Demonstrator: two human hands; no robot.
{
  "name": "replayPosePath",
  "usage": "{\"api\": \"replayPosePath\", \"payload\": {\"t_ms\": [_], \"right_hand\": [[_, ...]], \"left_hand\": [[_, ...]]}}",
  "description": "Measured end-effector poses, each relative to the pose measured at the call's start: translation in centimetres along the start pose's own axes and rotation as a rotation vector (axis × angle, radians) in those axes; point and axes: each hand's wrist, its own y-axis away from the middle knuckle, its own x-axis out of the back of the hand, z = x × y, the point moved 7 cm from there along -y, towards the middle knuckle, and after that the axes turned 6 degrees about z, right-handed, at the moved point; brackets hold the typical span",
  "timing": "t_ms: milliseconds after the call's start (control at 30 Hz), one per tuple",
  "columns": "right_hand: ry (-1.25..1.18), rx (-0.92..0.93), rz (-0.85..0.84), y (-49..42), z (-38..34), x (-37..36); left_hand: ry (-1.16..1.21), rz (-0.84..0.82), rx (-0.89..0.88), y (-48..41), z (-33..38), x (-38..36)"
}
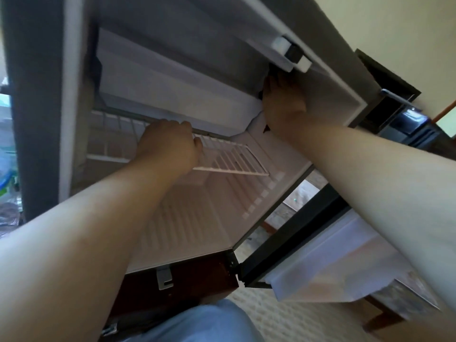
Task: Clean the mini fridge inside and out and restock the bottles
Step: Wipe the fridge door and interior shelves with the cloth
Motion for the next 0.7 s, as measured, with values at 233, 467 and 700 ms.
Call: {"api": "replayPosePath", "payload": {"t_ms": [233, 467, 700], "right_hand": [[-0.119, 0.020, 0.114, 3.5, 2.3, 0.5], [-0.044, 0.129, 0.122, 8.4, 2.6, 1.1], [-0.128, 0.136, 0.058, 7.6, 2.3, 0.7]], "left_hand": [[0.018, 0.003, -0.010, 0.2, 0.0, 0.2], [-0.004, -0.067, 0.007, 0.3, 0.0, 0.3], [-0.004, -0.009, 0.006, 0.3, 0.0, 0.3]]}}
